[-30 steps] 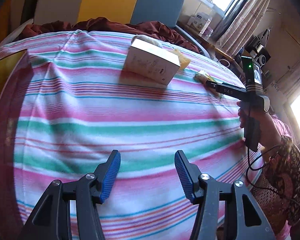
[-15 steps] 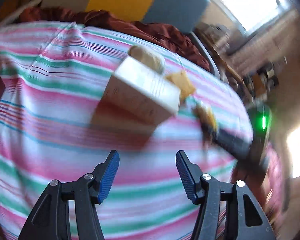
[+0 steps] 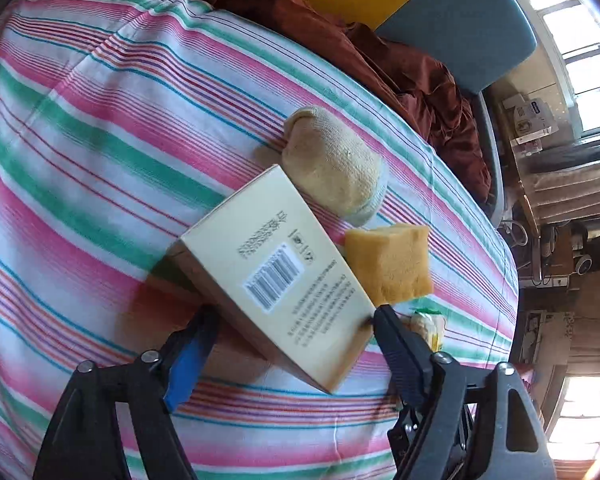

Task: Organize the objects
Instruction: 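Grasp the WEIDAN cracker packet with the right tool while the left grasps the white box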

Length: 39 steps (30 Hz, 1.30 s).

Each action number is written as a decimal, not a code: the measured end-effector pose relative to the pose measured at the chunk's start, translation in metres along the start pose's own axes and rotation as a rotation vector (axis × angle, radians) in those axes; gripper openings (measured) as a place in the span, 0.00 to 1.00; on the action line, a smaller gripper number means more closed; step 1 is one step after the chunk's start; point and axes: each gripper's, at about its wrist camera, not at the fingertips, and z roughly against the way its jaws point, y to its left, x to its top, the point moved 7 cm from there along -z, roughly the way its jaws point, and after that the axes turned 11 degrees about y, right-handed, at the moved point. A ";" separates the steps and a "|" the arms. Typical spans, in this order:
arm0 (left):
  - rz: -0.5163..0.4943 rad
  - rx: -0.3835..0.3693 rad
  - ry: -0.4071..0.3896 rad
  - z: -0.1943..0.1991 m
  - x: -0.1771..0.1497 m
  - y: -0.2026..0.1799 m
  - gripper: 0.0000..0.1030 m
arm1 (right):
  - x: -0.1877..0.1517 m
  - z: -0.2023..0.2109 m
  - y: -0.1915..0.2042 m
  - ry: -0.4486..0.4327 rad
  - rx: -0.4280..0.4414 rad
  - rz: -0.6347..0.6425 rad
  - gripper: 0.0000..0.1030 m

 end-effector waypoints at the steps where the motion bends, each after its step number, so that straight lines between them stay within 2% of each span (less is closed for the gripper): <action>1: -0.026 0.004 0.004 -0.001 0.002 -0.002 0.81 | 0.000 0.000 0.000 0.000 -0.001 0.002 0.49; 7: -0.212 0.161 0.034 0.019 0.002 0.006 0.82 | -0.001 0.001 0.000 0.003 0.003 -0.001 0.49; 11: -0.198 0.231 0.021 0.039 0.003 0.032 0.80 | -0.002 0.002 0.001 0.004 0.001 -0.007 0.50; 13: -0.163 0.192 -0.001 0.046 0.004 0.032 0.80 | -0.002 0.002 0.001 0.002 -0.001 -0.008 0.50; 16: -0.096 0.054 -0.032 0.046 -0.002 0.018 0.80 | -0.002 0.001 0.000 0.001 -0.002 -0.009 0.50; 22: 0.102 -0.053 0.059 0.009 -0.012 0.001 0.80 | -0.003 0.001 0.000 0.001 -0.003 -0.005 0.50; 24: 0.122 -0.005 0.041 0.003 -0.013 -0.001 0.80 | -0.002 0.002 0.000 0.000 -0.002 -0.002 0.50; 25: 0.097 0.053 0.041 -0.003 -0.013 -0.002 0.84 | -0.003 0.002 0.000 0.000 0.000 -0.003 0.50; 28: 0.032 0.059 0.064 -0.007 -0.017 -0.005 0.84 | -0.002 0.002 0.000 0.002 0.004 -0.001 0.50; 30: -0.030 0.105 0.078 -0.002 -0.022 -0.003 0.84 | -0.002 0.002 0.000 0.004 0.007 -0.002 0.50; 33: -0.155 0.227 0.090 0.013 -0.026 0.003 0.84 | -0.004 0.002 0.001 0.005 0.004 -0.004 0.50; 36: -0.206 0.354 0.077 0.035 -0.026 0.023 0.81 | -0.003 0.002 0.001 0.004 0.000 -0.007 0.51; 37: -0.199 0.370 0.070 0.039 -0.025 0.027 0.81 | -0.003 0.002 0.001 0.003 0.000 -0.008 0.51; 39: -0.172 0.304 0.061 0.040 -0.022 0.023 0.81 | -0.003 0.002 0.002 0.002 -0.003 -0.009 0.51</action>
